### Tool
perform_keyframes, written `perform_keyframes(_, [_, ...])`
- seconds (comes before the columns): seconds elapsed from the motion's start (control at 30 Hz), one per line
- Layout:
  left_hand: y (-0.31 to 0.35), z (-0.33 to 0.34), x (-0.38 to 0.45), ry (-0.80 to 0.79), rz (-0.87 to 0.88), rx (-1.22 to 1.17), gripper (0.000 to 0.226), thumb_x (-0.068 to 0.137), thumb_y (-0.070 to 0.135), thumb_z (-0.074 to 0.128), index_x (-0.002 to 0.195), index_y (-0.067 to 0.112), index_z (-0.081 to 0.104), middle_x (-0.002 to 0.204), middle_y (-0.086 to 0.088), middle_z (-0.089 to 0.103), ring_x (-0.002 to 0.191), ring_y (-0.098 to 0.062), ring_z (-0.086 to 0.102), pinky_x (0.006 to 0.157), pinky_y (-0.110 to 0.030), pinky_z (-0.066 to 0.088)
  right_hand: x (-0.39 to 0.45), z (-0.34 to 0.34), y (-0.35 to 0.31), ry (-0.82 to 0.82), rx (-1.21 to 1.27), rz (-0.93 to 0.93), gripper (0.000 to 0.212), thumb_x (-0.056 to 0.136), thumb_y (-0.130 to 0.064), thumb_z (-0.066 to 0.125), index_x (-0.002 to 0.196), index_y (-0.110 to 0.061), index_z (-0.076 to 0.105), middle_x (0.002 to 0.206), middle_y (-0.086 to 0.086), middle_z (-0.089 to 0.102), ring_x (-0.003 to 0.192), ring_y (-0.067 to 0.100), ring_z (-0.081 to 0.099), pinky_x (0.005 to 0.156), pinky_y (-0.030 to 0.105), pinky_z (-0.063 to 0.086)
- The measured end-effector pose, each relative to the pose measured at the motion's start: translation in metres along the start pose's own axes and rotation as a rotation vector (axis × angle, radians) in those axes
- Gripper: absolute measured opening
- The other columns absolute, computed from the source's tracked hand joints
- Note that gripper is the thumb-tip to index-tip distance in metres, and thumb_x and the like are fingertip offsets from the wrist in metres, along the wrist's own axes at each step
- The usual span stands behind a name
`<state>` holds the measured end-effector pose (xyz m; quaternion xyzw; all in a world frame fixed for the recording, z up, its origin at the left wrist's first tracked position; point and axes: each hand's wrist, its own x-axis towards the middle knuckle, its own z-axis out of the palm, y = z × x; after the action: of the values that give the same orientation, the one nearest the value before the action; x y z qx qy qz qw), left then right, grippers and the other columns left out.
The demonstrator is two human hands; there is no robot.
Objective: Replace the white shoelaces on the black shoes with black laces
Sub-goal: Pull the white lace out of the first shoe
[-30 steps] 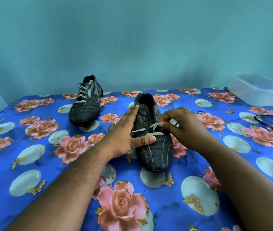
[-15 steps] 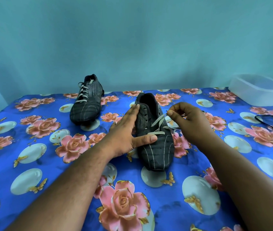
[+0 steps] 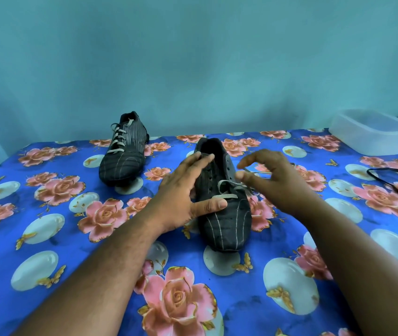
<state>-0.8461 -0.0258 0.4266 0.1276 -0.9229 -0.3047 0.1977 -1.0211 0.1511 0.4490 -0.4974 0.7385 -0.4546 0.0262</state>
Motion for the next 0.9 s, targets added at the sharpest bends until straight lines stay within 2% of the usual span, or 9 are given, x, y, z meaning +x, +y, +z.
perform_keyframes(0.1, [0.004, 0.002, 0.001, 0.102, 0.115, -0.029, 0.057, 0.078, 0.083, 0.056, 0.122, 0.047, 0.058, 0.137, 0.02, 0.038, 0.13, -0.006, 0.044, 0.111, -0.049, 0.042, -0.002, 0.004, 0.003, -0.095, -0.097, -0.152, 0.009, 0.088, -0.037, 0.077, 0.092, -0.035, 0.07, 0.098, -0.015, 0.064, 0.107, 0.009, 0.052, 0.09, 0.022, 0.039])
perform_keyframes(0.2, [0.01, 0.006, 0.002, 0.238, 0.212, 0.118, 0.033, 0.089, 0.064, 0.056, 0.098, 0.034, 0.068, 0.118, 0.013, 0.047, 0.115, -0.006, 0.047, 0.102, -0.043, 0.041, 0.0, 0.008, 0.006, -0.002, -0.101, -0.145, 0.009, 0.091, -0.028, 0.073, 0.089, -0.033, 0.066, 0.093, -0.017, 0.063, 0.1, 0.007, 0.052, 0.084, 0.022, 0.038])
perform_keyframes(0.3, [0.015, 0.01, 0.002, 0.289, 0.265, 0.246, 0.03, 0.09, 0.053, 0.056, 0.093, 0.027, 0.07, 0.111, 0.009, 0.051, 0.11, -0.014, 0.05, 0.097, -0.039, 0.037, 0.001, 0.012, 0.006, 0.095, -0.142, -0.125, 0.011, 0.095, -0.027, 0.067, 0.089, -0.034, 0.06, 0.09, -0.018, 0.06, 0.096, 0.013, 0.052, 0.085, 0.032, 0.042])
perform_keyframes(0.4, [0.018, 0.011, 0.002, 0.245, 0.224, 0.31, 0.037, 0.09, 0.055, 0.05, 0.099, 0.03, 0.075, 0.118, 0.006, 0.054, 0.117, -0.019, 0.05, 0.099, -0.037, 0.031, 0.002, 0.015, 0.006, 0.128, -0.202, -0.124, 0.007, 0.094, -0.033, 0.063, 0.09, -0.035, 0.058, 0.087, -0.015, 0.057, 0.092, 0.016, 0.051, 0.082, 0.04, 0.044])
perform_keyframes(0.5, [0.024, 0.013, 0.001, 0.188, 0.167, 0.375, 0.046, 0.091, 0.057, 0.04, 0.098, 0.032, 0.078, 0.123, 0.004, 0.056, 0.126, -0.022, 0.044, 0.107, -0.049, 0.031, 0.002, 0.015, 0.006, 0.113, -0.216, -0.096, 0.005, 0.094, -0.032, 0.066, 0.091, -0.029, 0.064, 0.075, -0.013, 0.055, 0.078, 0.011, 0.05, 0.071, 0.034, 0.04])
perform_keyframes(0.57, [0.027, 0.014, 0.002, 0.184, 0.131, 0.378, 0.049, 0.089, 0.059, 0.039, 0.093, 0.031, 0.078, 0.123, 0.005, 0.055, 0.126, -0.019, 0.041, 0.109, -0.051, 0.029, 0.002, 0.013, 0.004, 0.053, -0.154, -0.046, 0.004, 0.094, -0.03, 0.068, 0.091, -0.03, 0.066, 0.067, -0.013, 0.056, 0.067, 0.007, 0.051, 0.061, 0.027, 0.036])
perform_keyframes(0.63, [0.029, 0.016, 0.003, 0.183, 0.063, 0.313, 0.05, 0.082, 0.063, 0.039, 0.09, 0.032, 0.077, 0.118, 0.01, 0.053, 0.121, -0.016, 0.041, 0.106, -0.043, 0.029, 0.001, 0.01, 0.002, -0.051, -0.095, -0.001, 0.002, 0.095, -0.033, 0.067, 0.094, -0.032, 0.068, 0.071, -0.013, 0.059, 0.068, 0.008, 0.054, 0.06, 0.026, 0.039])
perform_keyframes(0.73, [0.031, 0.019, 0.004, 0.161, -0.029, 0.131, 0.05, 0.076, 0.066, 0.042, 0.087, 0.03, 0.075, 0.108, 0.017, 0.048, 0.11, -0.008, 0.035, 0.101, -0.031, 0.029, -0.002, 0.009, 0.0, -0.185, -0.013, 0.04, 0.011, 0.097, -0.037, 0.066, 0.106, -0.031, 0.067, 0.082, -0.007, 0.063, 0.078, 0.011, 0.057, 0.069, 0.025, 0.044])
perform_keyframes(0.9, [0.033, 0.02, 0.006, 0.128, -0.13, -0.192, 0.02, 0.081, 0.04, 0.056, 0.072, 0.034, 0.073, 0.104, 0.017, 0.055, 0.118, -0.013, 0.044, 0.103, -0.026, 0.032, -0.005, 0.004, 0.004, -0.306, 0.059, 0.054, 0.044, 0.085, -0.042, 0.077, 0.122, -0.026, 0.06, 0.099, -0.004, 0.054, 0.089, 0.011, 0.053, 0.077, 0.022, 0.047])
